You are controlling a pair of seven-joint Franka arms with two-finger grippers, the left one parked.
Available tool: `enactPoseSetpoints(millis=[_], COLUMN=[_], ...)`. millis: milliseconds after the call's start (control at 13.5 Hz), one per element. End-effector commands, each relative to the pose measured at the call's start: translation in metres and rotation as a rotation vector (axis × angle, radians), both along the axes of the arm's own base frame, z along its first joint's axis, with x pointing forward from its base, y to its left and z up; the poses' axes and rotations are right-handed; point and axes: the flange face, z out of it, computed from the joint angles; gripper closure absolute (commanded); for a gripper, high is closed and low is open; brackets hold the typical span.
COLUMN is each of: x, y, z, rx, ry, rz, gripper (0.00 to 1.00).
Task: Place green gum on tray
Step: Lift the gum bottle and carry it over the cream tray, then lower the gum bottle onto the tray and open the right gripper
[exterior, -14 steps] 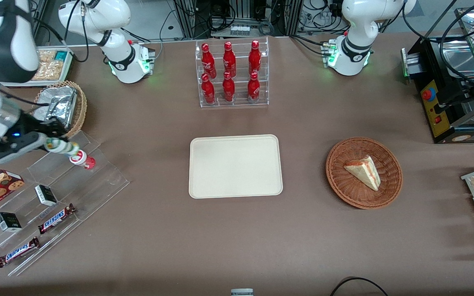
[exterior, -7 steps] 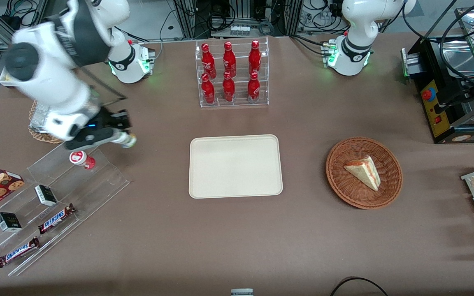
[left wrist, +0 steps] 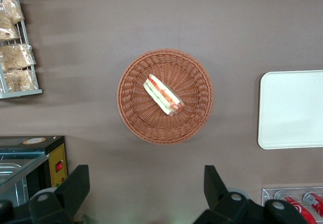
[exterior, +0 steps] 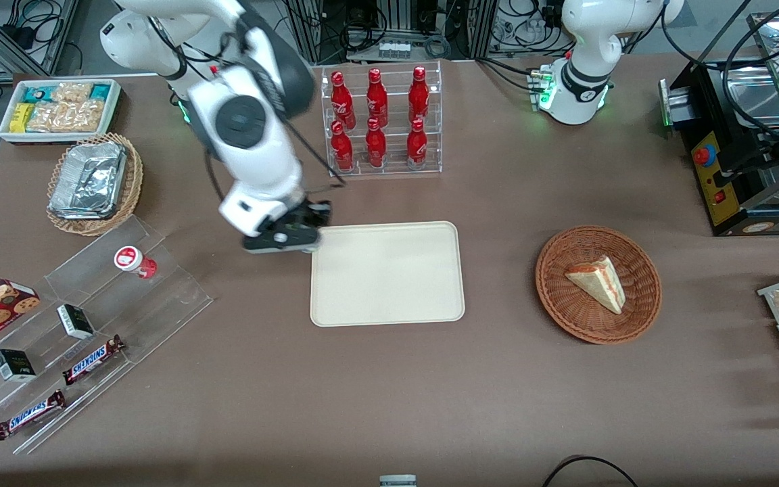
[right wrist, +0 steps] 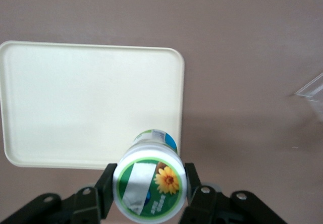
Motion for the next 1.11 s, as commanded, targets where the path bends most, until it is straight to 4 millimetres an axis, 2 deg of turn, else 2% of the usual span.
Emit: enactPoseSetpoints(millis=[0,370,519,593,815,1037], x=[0.013,0.007,-0.007,-0.007,-0.020,-0.020], y=[0.036,0.080,0.100,0.101,0.118,0.120], z=[-0.034,-0.114,-0.142,-0.154,-0.184,-0.195], rx=[0.045,0.062,0.056,0.049,0.047,0.045], ry=[-0.013,-0.068,-0.076,-0.071,-0.085,-0.085], rz=[-0.081,-0.129,-0.107,-0.112,-0.130,-0.129], gripper=[1.00,1.00,1.00,1.00,1.00,1.00])
